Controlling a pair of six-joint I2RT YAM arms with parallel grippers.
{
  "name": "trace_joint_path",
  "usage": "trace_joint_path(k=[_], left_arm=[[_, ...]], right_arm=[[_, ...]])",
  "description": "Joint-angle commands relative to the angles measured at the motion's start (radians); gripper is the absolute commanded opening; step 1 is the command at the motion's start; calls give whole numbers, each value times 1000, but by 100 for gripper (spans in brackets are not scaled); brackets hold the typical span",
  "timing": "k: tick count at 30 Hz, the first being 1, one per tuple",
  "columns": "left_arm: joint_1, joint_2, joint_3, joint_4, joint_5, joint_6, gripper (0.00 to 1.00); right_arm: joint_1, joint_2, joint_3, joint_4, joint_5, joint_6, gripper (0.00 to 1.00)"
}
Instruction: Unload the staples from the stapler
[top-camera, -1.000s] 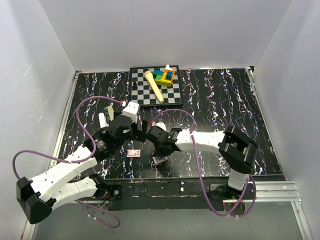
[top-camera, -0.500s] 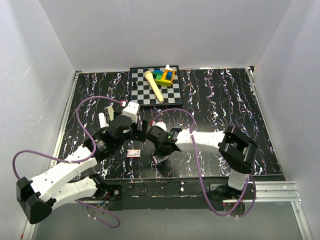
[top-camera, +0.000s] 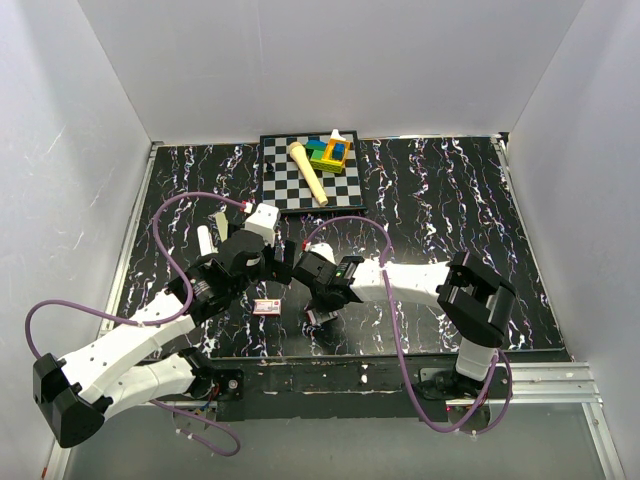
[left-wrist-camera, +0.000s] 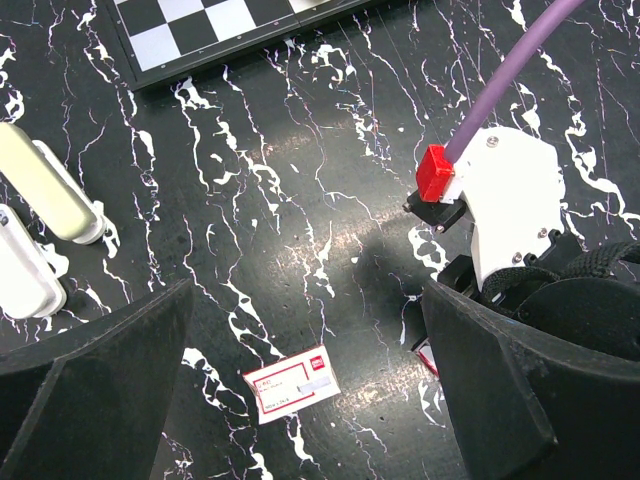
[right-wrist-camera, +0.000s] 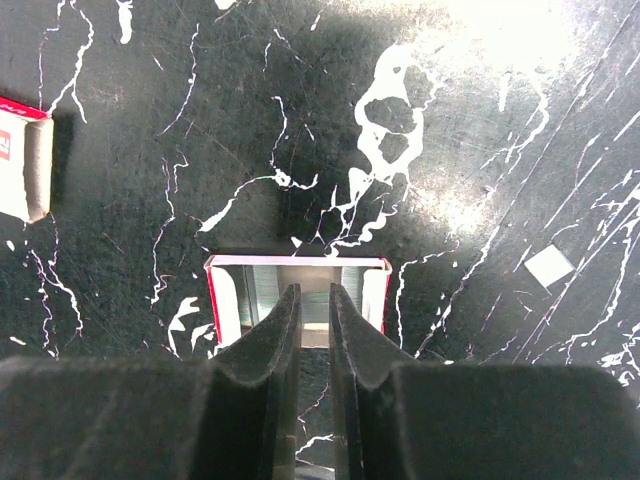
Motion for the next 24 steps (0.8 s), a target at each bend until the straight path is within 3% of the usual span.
trace_joint_path(k=[1, 24], left_arm=[[-10, 22, 7, 47, 34, -10, 98], [-10, -39, -12, 56, -26, -15, 98]], right_arm=[[45, -21, 71, 55, 38, -4, 19], [57, -32, 111, 49, 53, -20, 19]])
